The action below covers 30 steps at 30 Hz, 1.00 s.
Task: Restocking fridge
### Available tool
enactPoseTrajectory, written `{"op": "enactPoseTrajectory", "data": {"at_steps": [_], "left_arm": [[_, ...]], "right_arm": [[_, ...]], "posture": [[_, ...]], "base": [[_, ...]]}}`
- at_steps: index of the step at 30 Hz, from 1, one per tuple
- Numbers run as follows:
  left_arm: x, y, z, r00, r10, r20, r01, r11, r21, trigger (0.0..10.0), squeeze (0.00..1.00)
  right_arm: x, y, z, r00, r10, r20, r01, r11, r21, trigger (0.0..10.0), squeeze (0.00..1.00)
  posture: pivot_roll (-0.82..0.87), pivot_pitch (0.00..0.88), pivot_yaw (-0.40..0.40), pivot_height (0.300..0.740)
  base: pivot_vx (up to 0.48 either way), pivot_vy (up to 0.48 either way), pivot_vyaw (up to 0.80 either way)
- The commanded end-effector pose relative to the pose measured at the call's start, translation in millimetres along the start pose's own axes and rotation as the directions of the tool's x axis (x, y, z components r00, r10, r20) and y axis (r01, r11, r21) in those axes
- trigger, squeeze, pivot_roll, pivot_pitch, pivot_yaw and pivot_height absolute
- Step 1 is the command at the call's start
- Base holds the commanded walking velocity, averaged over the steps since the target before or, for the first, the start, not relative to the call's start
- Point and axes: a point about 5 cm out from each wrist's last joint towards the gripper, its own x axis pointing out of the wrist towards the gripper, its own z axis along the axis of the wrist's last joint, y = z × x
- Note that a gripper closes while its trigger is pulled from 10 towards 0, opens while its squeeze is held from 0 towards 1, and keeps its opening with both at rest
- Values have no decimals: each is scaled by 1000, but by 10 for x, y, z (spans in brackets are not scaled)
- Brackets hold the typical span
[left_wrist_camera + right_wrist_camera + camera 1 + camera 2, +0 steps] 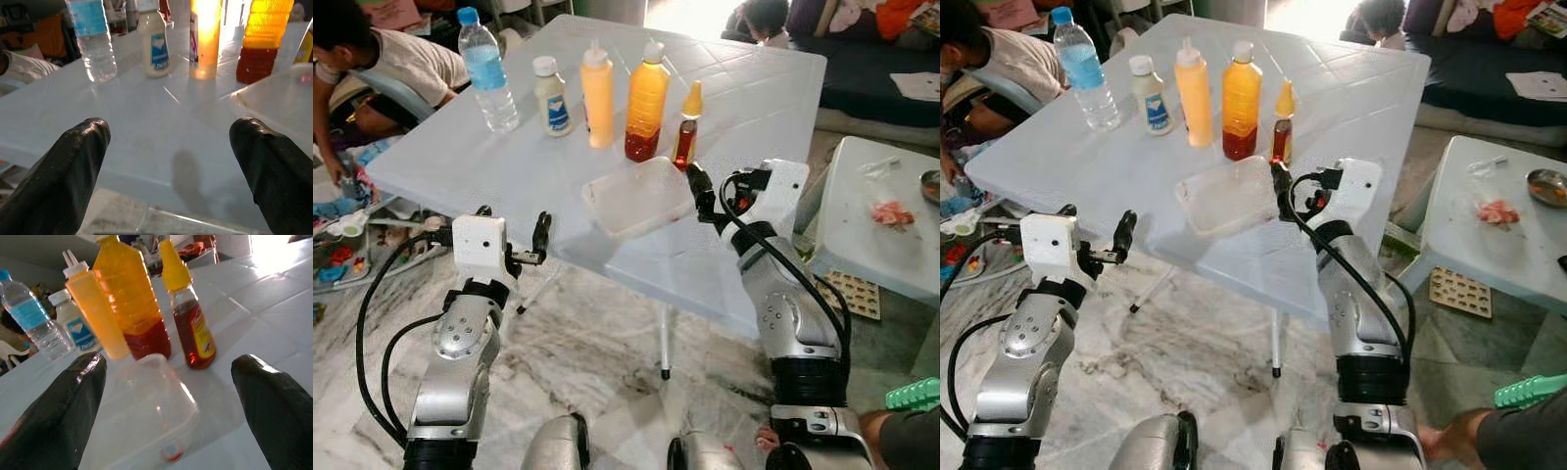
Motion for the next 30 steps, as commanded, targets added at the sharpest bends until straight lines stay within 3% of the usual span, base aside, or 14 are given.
{"op": "enactPoseTrajectory", "data": {"at_steps": [1, 7, 12, 18, 24, 30], "left_arm": [[-2, 2, 76, 1000, -16, 20, 16, 1000, 19, 10000, 0], [12, 12, 93, 1000, -24, 20, 23, 999, 25, 10000, 0], [19, -29, 85, 999, -41, 16, 41, 999, 24, 10000, 0], [25, -76, 90, 998, -62, 18, 61, 998, 30, 10000, 0], [10, -75, 96, 998, -60, 19, 60, 998, 33, 10000, 0], [2, -88, 92, 998, -56, 19, 55, 998, 32, 10000, 0]], "right_arm": [[-2, 33, -35, 1000, 4, -6, -4, 1000, 11, 10000, 0], [-95, -106, 8, 994, -101, 44, 103, 994, -43, 10000, 0], [-157, -224, -66, 986, -168, 12, 168, 986, 4, 10000, 0], [-61, -35, -131, 995, -100, -25, 103, 984, 144, 10000, 0], [66, 277, -178, 999, -12, -51, 26, 964, 264, 10000, 0], [21, 460, -249, 996, 21, -91, 9, 948, 318, 10000, 0]], "posture": [[72, 152, 41, 740], [67, 151, 49, 740], [60, 150, 49, 740], [63, 153, 48, 740], [73, 155, 40, 740], [68, 156, 30, 740]], "base": [[0, 0, 0], [0, 0, 0], [0, 0, 0], [0, 0, 0], [0, 0, 0], [0, 0, 0]]}}
